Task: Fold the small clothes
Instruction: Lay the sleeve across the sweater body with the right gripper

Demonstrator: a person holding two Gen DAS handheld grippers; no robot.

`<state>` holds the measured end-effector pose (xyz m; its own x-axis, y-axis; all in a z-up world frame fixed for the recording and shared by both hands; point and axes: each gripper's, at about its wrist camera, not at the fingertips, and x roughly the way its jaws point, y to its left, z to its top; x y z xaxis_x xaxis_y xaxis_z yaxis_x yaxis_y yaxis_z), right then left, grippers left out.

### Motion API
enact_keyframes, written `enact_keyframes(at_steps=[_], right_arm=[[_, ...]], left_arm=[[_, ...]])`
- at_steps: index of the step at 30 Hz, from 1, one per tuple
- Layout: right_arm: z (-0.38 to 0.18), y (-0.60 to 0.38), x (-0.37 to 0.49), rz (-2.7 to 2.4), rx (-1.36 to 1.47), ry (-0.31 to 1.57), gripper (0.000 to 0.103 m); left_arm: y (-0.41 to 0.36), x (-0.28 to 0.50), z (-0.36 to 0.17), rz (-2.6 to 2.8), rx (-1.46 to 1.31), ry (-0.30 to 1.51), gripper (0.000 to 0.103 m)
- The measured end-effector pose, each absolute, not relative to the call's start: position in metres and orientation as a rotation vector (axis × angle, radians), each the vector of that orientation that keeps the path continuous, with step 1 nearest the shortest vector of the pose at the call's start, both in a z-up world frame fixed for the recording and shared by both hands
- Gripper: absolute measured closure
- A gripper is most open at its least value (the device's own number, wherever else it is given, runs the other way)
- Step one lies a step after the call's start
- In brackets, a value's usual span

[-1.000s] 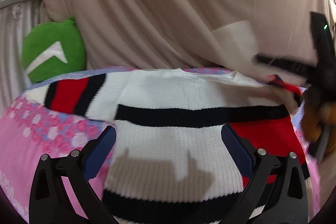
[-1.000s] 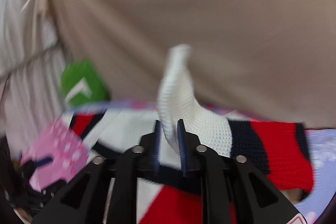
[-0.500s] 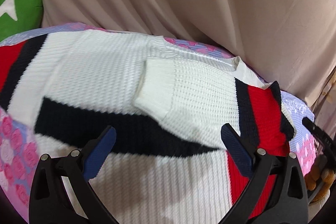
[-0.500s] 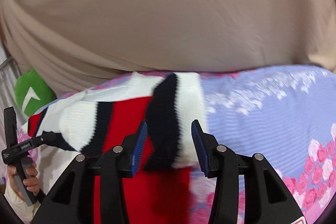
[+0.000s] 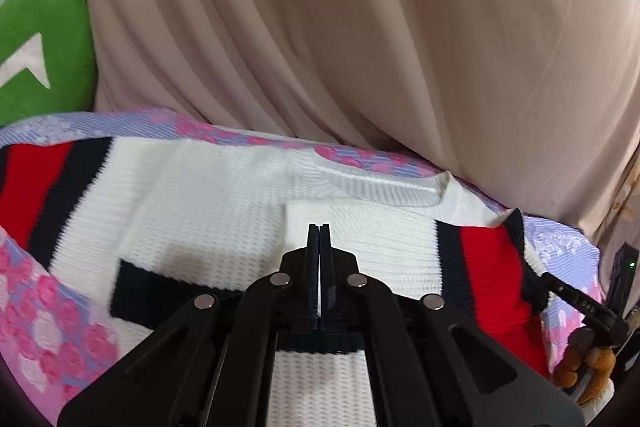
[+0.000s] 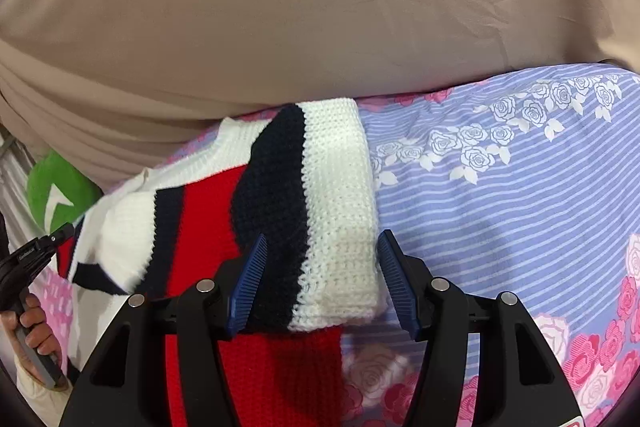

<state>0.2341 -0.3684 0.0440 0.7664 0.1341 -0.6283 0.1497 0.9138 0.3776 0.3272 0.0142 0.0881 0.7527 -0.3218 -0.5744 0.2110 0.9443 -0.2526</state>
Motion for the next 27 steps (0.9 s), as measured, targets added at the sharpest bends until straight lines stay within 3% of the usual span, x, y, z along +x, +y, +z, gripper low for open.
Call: enact_keyframes(at_steps=[6,7,8,9,10,12,14,15,16,22,25,26,27], right_arm=[[0.034,-0.361,0.245,-0.024,0.402,0.748,0.043],[0.034,-0.360,0.246,-0.024,0.395,0.747,0.042],[0.035,-0.360,0.247,-0.022,0.394,0.747,0.041],[0.035,-0.360,0.248,-0.022,0.399,0.746,0.041],[0.036,-0.361,0.249,-0.022,0.406,0.744,0.041],[0.037,-0.363,0.249,-0.019,0.420,0.738,0.041],[0.037,-0.363,0.250,-0.019,0.424,0.736,0.040],[0.038,-0.363,0.250,-0.020,0.422,0.735,0.040],[0.038,-0.362,0.250,-0.021,0.418,0.734,0.040],[0.044,-0.367,0.247,-0.020,0.407,0.717,0.040],[0.036,-0.364,0.260,-0.008,0.412,0.753,0.040],[0.034,-0.362,0.264,-0.003,0.409,0.763,0.042],[0.033,-0.356,0.269,0.013,0.395,0.773,0.054]], left_arm=[[0.026,0.346,0.049,-0.316,-0.212,0.801,0.103],[0.024,0.346,0.047,-0.337,-0.224,0.804,0.094],[0.021,0.346,0.046,-0.342,-0.222,0.805,0.084],[0.021,0.345,0.045,-0.342,-0.222,0.807,0.045],[0.020,0.347,0.044,-0.340,-0.233,0.811,0.017],[0.016,0.352,0.041,-0.346,-0.270,0.810,0.021],[0.010,0.362,0.036,-0.406,-0.291,0.847,0.053],[0.004,0.367,0.031,-0.431,-0.301,0.867,0.089],[0.002,0.371,0.029,-0.452,-0.315,0.889,0.094],[0.044,0.344,0.077,-0.418,-0.365,0.665,0.096],[0.047,0.349,0.065,-0.360,-0.287,0.703,0.096],[0.043,0.353,0.053,-0.353,-0.275,0.740,0.096],[0.041,0.355,0.044,-0.344,-0.273,0.765,0.096]])
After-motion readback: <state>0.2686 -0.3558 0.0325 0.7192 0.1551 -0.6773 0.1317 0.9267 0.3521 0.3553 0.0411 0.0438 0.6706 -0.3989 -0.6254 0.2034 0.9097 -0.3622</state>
